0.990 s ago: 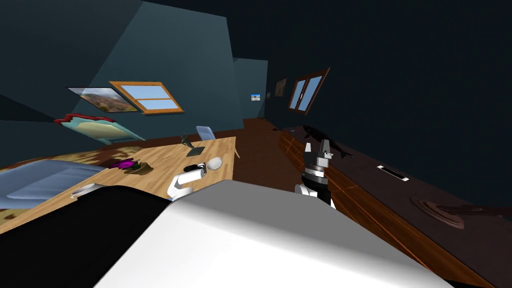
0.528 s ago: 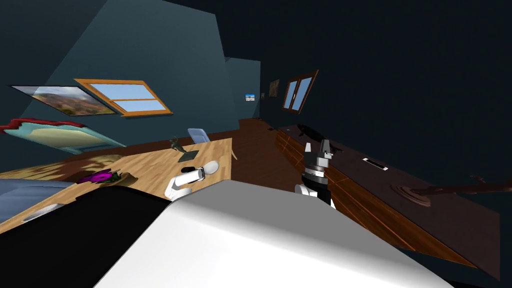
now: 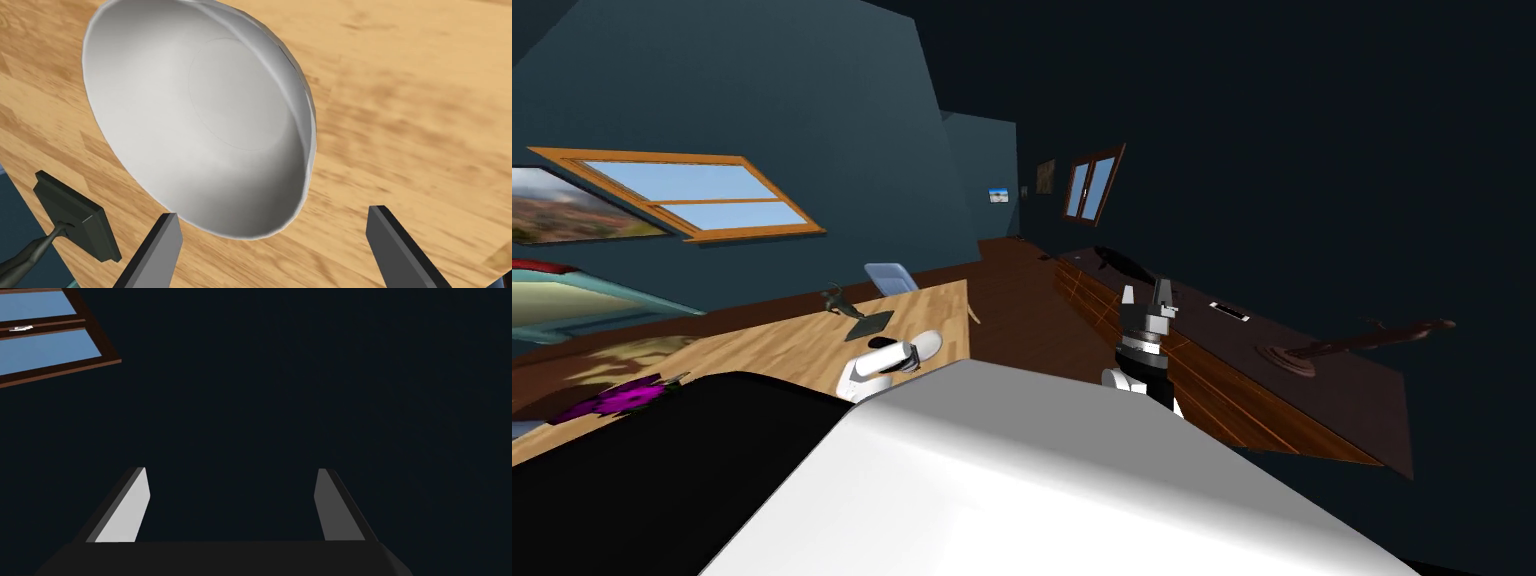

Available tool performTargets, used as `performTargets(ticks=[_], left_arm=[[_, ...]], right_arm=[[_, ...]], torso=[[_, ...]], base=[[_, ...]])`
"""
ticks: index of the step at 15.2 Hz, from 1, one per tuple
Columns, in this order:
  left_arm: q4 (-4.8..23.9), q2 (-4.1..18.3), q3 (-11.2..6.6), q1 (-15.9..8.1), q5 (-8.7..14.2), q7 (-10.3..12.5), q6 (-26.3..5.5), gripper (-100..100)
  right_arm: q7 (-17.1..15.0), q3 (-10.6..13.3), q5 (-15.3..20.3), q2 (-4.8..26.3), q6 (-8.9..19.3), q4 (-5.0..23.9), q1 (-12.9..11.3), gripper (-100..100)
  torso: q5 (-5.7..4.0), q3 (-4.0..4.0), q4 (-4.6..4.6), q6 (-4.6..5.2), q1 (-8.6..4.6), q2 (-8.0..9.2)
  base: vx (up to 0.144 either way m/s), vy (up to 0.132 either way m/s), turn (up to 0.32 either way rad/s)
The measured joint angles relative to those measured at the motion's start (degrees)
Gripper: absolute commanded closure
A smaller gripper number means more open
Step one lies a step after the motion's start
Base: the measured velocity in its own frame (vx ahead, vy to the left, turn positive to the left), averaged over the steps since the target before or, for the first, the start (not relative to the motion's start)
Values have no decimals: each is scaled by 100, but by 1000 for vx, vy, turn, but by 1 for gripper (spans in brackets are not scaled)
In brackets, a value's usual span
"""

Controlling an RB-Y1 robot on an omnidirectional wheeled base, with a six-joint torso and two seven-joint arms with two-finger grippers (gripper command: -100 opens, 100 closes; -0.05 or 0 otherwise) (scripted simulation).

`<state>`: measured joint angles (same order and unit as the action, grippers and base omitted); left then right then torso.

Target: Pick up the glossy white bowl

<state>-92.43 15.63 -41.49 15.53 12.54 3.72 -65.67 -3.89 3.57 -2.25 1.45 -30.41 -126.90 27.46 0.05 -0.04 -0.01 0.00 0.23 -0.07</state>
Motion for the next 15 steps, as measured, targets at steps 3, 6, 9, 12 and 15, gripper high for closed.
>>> performTargets(ticks=[3,6,9,12,15], left_arm=[[118,-46,-144,-13,63,-2,-257,-100],[221,-79,-284,-49,114,12,-538,-100],[279,-118,-364,-74,131,29,-721,-100],[475,-137,-286,-112,86,45,-529,-100],[615,-143,-236,-135,65,50,-371,100]], right_arm=[[0,0,0,0,0,0,0,0],[0,0,0,0,0,0,0,0],[0,0,0,0,0,0,0,0],[0,0,0,0,0,0,1,0],[0,0,0,0,0,0,1,0]], torso=[[-1,1,0,0,-4,1],[-1,1,0,-1,-5,2],[-2,2,0,-2,-11,3],[-2,1,0,-3,-9,1],[-2,1,0,-3,-11,2]], base=[[13,36,-151],[7,30,-117],[5,20,-50],[10,27,24],[6,16,8]])
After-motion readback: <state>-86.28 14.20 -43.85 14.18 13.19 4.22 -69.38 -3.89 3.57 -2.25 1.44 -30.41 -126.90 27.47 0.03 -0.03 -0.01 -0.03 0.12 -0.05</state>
